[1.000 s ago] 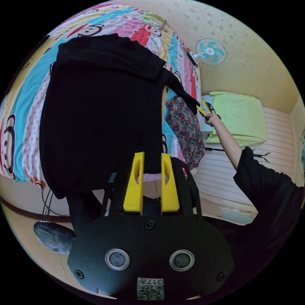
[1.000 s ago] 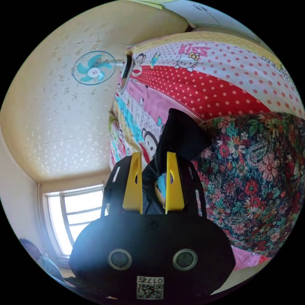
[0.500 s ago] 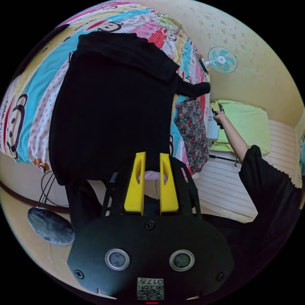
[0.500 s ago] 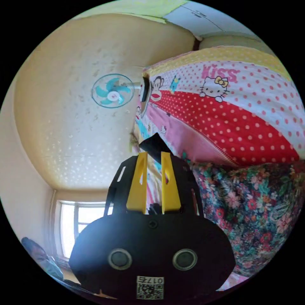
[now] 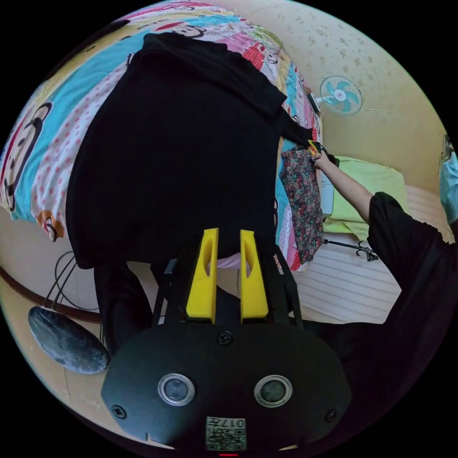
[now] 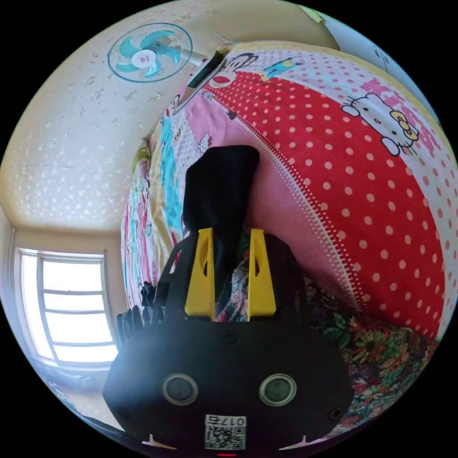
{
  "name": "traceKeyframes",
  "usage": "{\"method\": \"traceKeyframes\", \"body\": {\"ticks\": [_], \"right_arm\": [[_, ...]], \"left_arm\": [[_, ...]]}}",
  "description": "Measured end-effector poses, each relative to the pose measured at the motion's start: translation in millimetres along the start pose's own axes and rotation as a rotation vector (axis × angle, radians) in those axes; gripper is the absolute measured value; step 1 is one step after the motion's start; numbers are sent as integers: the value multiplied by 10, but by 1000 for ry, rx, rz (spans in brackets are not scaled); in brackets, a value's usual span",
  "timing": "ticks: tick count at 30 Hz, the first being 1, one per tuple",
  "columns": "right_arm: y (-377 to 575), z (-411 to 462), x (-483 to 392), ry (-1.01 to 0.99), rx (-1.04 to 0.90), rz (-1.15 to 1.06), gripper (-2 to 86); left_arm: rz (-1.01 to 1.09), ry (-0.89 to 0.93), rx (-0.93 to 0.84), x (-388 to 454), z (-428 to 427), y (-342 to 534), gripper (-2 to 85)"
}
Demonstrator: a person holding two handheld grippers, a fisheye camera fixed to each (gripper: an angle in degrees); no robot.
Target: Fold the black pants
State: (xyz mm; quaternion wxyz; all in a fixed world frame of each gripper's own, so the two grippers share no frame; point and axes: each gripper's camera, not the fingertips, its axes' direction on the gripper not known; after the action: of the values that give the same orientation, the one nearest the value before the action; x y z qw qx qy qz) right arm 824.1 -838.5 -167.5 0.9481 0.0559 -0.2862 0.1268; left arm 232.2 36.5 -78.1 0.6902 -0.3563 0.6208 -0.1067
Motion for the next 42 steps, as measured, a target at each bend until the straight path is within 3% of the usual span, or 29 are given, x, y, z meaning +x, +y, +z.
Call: {"method": "traceKeyframes", "body": {"ticks": [2,7,9,11,14,16,17,19,22,24,26,30,32,37,42], "right_arm": [[158,-165,-340,-1,117,-93,49],[1097,-251,-2133,-159,90,-571,35],[1782,103,-2996,-225,36,-773,34],[2304,550,-3423,-264,-2,-829,35],[3125,1578,-3768,-356,-262,-846,41],[3613,2205,-3736,-296,-468,-888,49],[3848,2516,-3574,-169,-583,-839,55],[4015,2518,-3212,-122,-620,-726,69],[4085,1870,-2580,-152,-578,-620,69],[4096,1196,-2117,-21,-522,-537,80],[4140,777,-1822,124,-529,-466,98],[4471,324,-1370,480,-732,-394,150],[4577,204,-1245,490,-773,-332,160],[4641,271,-1097,469,-764,-247,168],[4835,328,-1330,523,-898,-440,115]], "left_arm": [[-84,40,-1,-160,28,43,78],[-79,37,63,-159,-245,86,73],[-59,29,101,-149,-387,82,73],[-53,62,146,-214,-570,63,74],[-81,61,196,-422,-785,76,74],[-104,51,216,-608,-929,97,77],[-121,39,225,-751,-1038,110,79],[-138,13,233,-980,-1226,121,85],[-153,-65,267,-1384,-1636,153,95],[-146,-89,279,-1619,-1869,147,103],[-70,-123,162,-1936,-2000,29,114],[-42,-128,-7,-2399,-2004,-89,141],[3,-9,-118,-2580,-1869,-235,146],[3,64,-209,-2710,-1697,-538,133],[-20,131,-225,-2741,-1858,-614,34]]}}
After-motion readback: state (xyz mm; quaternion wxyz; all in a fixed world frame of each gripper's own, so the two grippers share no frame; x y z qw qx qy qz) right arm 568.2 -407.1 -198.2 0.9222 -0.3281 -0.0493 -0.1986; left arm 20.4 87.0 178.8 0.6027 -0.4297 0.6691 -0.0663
